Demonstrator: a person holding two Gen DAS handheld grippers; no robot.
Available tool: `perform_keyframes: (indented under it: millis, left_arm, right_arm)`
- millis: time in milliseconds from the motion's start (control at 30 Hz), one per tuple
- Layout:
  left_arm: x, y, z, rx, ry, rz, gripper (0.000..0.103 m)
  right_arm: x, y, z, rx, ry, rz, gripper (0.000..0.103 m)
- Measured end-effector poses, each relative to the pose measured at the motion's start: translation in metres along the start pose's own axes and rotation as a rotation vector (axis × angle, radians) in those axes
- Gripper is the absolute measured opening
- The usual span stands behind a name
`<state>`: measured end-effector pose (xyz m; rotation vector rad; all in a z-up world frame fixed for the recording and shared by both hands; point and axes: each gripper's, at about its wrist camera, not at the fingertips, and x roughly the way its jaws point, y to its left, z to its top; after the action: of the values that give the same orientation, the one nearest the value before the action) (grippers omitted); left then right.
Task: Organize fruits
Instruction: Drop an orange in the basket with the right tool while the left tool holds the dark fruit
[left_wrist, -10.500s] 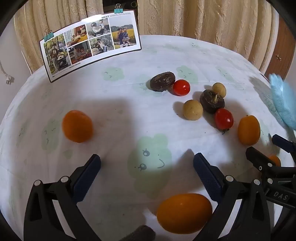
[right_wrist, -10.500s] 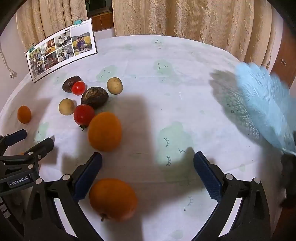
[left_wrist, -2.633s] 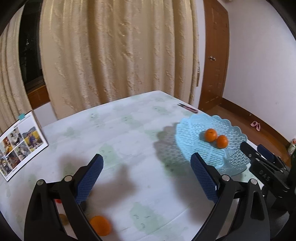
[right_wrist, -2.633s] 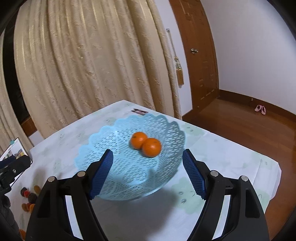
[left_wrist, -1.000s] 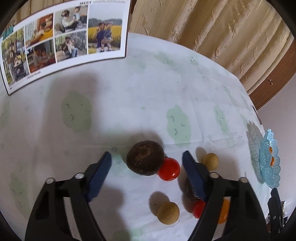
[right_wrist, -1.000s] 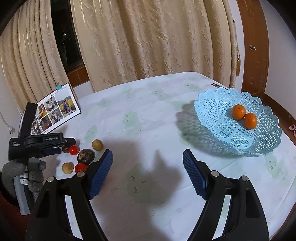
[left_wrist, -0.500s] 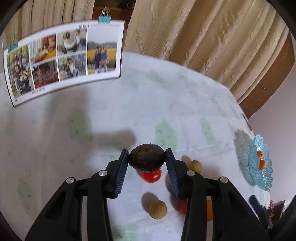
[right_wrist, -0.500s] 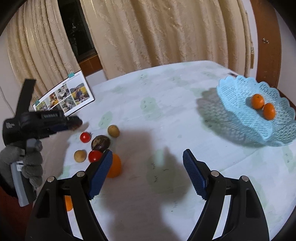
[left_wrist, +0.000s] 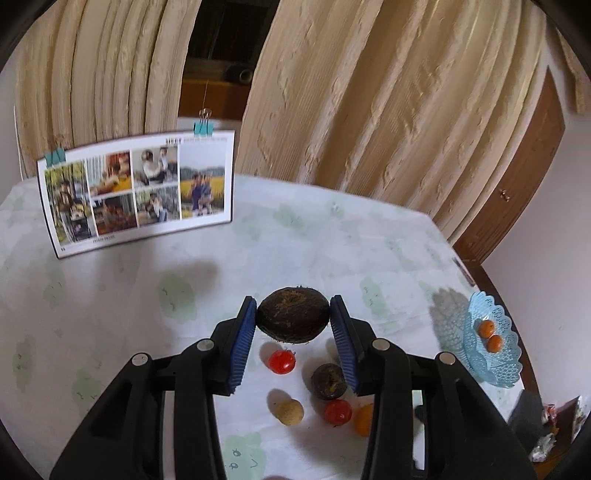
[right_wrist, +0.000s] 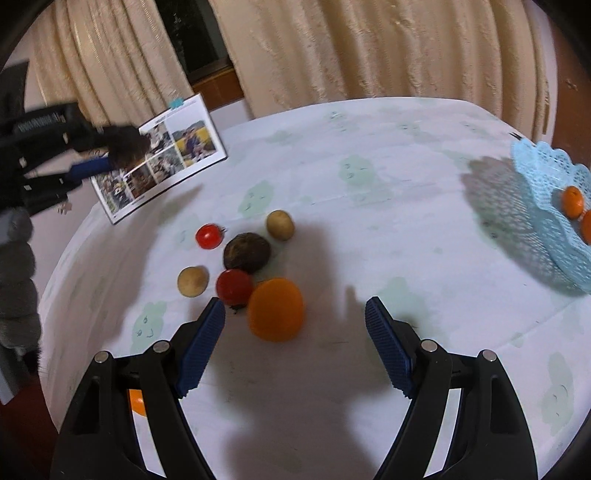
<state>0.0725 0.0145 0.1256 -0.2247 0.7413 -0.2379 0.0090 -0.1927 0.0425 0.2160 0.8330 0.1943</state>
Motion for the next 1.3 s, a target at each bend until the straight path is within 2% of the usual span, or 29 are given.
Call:
perform_keyframes:
  millis: [133, 200, 267, 300, 333, 367, 400, 600, 767, 1033, 1300]
  left_arm:
    - [-0.013, -0.004, 0.001, 0.013, -0.031, -0.006, 0.042]
    - [-0.018, -0.006, 0.002, 0.017, -0.037, -0.013, 0.042]
    - [-0.022, -0.007, 0.002, 0.018, -0.044, -0.019, 0.042]
    - [-0.023, -0.007, 0.002, 0.019, -0.047, -0.021, 0.042]
    - [-0.023, -0.007, 0.002, 0.019, -0.048, -0.023, 0.042]
    - [-0.024, -0.007, 0.003, 0.018, -0.049, -0.023, 0.042]
    - [-0.024, -0.007, 0.002, 0.018, -0.049, -0.024, 0.042]
    - [-0.025, -0.008, 0.002, 0.024, -0.05, -0.023, 0.042]
    - [-0.028, -0.014, -0.001, 0.042, -0.057, -0.022, 0.042]
    - [-0.029, -0.024, -0.005, 0.065, -0.059, -0.029, 0.042]
    - [-0.031, -0.035, -0.011, 0.091, -0.061, -0.038, 0.042]
  right_arm:
    - [0.013, 0.008, 0.001, -0.032, 0.029, 0.0, 0.079]
    - [0.021, 0.01, 0.001, -0.043, 0.047, -0.005, 0.072]
    - [0.026, 0.01, 0.0, -0.052, 0.067, -0.001, 0.058]
    - [0.027, 0.011, -0.001, -0.057, 0.068, -0.007, 0.056]
    - [0.026, 0.011, -0.001, -0.062, 0.065, -0.013, 0.05]
    - [0.026, 0.012, -0.002, -0.065, 0.066, -0.011, 0.04]
    - [0.026, 0.011, -0.002, -0.059, 0.069, -0.002, 0.038]
    - [0.012, 0.003, -0.002, -0.031, 0.034, -0.013, 0.038]
    - [-0.016, -0.015, 0.006, 0.009, -0.04, -0.045, 0.038]
    - [-0.068, -0.076, 0.021, 0.14, -0.171, -0.168, 0.038]
    - [-0.097, -0.141, 0.022, 0.27, -0.232, -0.297, 0.038]
